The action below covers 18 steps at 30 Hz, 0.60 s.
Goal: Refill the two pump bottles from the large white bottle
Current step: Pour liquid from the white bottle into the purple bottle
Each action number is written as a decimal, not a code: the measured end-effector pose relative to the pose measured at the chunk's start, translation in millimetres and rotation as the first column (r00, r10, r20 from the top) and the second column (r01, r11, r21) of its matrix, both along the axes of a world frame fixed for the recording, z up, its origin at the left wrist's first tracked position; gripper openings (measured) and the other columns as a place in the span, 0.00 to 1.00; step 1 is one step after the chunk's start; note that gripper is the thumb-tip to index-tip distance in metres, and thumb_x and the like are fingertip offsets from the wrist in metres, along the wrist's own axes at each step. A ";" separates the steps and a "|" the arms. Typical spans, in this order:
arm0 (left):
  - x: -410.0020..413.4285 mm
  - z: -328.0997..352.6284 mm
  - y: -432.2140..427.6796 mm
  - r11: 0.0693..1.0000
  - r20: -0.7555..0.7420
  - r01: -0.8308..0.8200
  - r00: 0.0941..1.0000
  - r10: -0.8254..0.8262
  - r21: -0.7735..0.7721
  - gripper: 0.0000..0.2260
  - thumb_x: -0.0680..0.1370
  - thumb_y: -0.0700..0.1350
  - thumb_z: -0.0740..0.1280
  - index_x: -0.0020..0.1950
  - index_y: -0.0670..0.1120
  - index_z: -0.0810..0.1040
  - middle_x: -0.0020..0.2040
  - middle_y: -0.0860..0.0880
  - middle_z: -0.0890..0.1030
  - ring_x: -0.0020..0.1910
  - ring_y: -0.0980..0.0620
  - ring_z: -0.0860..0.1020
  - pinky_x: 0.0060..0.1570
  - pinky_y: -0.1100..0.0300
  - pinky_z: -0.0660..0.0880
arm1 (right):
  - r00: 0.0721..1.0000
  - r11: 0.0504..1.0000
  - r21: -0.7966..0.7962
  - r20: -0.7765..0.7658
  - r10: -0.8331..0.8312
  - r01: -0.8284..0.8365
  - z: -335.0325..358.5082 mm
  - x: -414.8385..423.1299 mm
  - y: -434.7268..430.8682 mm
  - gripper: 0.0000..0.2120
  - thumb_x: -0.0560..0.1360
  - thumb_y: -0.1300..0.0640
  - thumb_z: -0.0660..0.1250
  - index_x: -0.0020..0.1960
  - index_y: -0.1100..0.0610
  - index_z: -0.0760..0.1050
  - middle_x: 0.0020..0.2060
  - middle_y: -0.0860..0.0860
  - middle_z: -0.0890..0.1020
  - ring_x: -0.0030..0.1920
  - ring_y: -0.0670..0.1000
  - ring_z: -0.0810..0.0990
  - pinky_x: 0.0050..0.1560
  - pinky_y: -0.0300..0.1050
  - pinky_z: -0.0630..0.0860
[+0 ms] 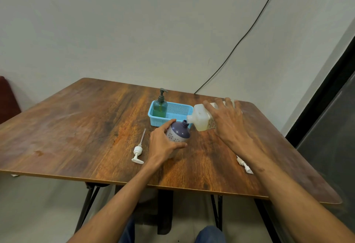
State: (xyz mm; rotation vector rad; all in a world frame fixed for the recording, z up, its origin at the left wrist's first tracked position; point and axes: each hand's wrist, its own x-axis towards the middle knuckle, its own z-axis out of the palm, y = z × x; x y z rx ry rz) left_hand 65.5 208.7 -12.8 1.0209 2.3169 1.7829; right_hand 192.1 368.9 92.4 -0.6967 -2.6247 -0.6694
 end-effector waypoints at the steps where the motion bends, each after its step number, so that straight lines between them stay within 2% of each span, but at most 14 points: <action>1: 0.5 0.6 -0.2 1.000 0.000 0.000 1.000 0.000 0.000 0.43 0.59 0.50 0.85 0.72 0.49 0.74 0.65 0.49 0.79 0.64 0.51 0.76 0.66 0.45 0.76 | 1.000 1.000 0.000 0.000 0.000 0.000 0.4 0.4 -0.3 0.44 0.67 0.53 0.79 0.77 0.47 0.61 0.69 0.59 0.73 0.69 0.66 0.69 0.69 0.68 0.65; 18: 4.4 4.0 -0.4 1.000 -0.017 -0.001 1.000 0.001 -0.009 0.42 0.59 0.50 0.85 0.72 0.48 0.74 0.65 0.49 0.80 0.63 0.51 0.77 0.66 0.45 0.76 | 1.000 1.000 -0.009 -0.005 0.010 -0.010 3.1 2.3 -3.9 0.42 0.70 0.55 0.77 0.78 0.47 0.60 0.70 0.58 0.71 0.71 0.66 0.67 0.71 0.67 0.62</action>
